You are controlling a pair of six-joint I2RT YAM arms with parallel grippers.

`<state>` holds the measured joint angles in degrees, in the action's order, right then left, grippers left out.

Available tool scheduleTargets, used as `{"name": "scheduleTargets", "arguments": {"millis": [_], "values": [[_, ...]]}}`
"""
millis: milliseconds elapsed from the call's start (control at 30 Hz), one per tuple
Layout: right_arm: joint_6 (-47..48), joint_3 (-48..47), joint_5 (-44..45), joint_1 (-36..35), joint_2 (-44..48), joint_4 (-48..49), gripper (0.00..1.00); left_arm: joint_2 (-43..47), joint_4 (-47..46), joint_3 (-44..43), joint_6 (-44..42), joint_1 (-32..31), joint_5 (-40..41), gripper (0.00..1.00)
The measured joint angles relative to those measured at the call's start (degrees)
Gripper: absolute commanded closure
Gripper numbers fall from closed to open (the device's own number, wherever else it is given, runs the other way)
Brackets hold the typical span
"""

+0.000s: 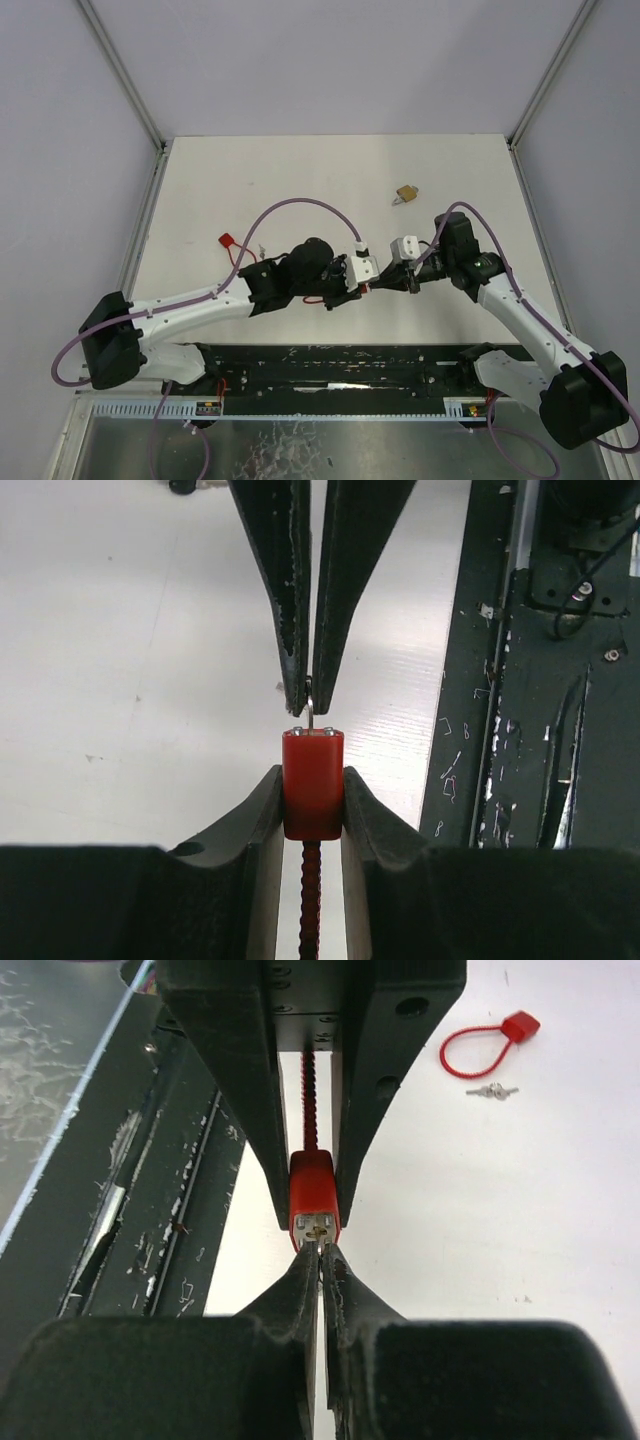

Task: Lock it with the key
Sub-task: Lock the lock.

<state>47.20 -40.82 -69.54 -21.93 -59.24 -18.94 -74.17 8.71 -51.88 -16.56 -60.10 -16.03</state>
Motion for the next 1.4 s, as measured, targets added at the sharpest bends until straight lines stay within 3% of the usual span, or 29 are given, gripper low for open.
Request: {"name": "scheduleTargets", "arguments": {"millis": [333,767,900,1033,1100,1233,1400], "values": [[-6.80,2.19,3.76,0.35,0.17,6.49,0.89,-1.68,-1.62,0.00,7.87,0.02,3.76,1.00],[-8.24,3.08,2.51,0.61,0.26,9.01,0.83,-1.64,-2.69,0.02,10.58,0.02,3.98,1.00],[-8.22,3.19,2.25,0.63,0.26,8.98,0.87,-1.64,-2.71,0.02,10.51,0.02,3.54,1.00],[-7.98,3.19,1.75,0.68,0.17,8.85,1.00,-1.62,-2.62,0.02,9.77,0.02,3.23,1.00],[-7.06,3.19,1.11,0.83,0.13,8.28,1.00,-1.62,-2.56,0.02,8.76,0.02,2.80,1.00],[-0.81,2.32,-0.24,0.94,0.13,3.21,1.00,-1.64,-2.03,0.02,7.58,1.31,-1.03,1.00],[11.91,-0.48,-0.37,0.92,0.61,-3.80,1.00,-3.28,-3.41,-0.72,12.11,7.43,-15.08,1.00]]}}
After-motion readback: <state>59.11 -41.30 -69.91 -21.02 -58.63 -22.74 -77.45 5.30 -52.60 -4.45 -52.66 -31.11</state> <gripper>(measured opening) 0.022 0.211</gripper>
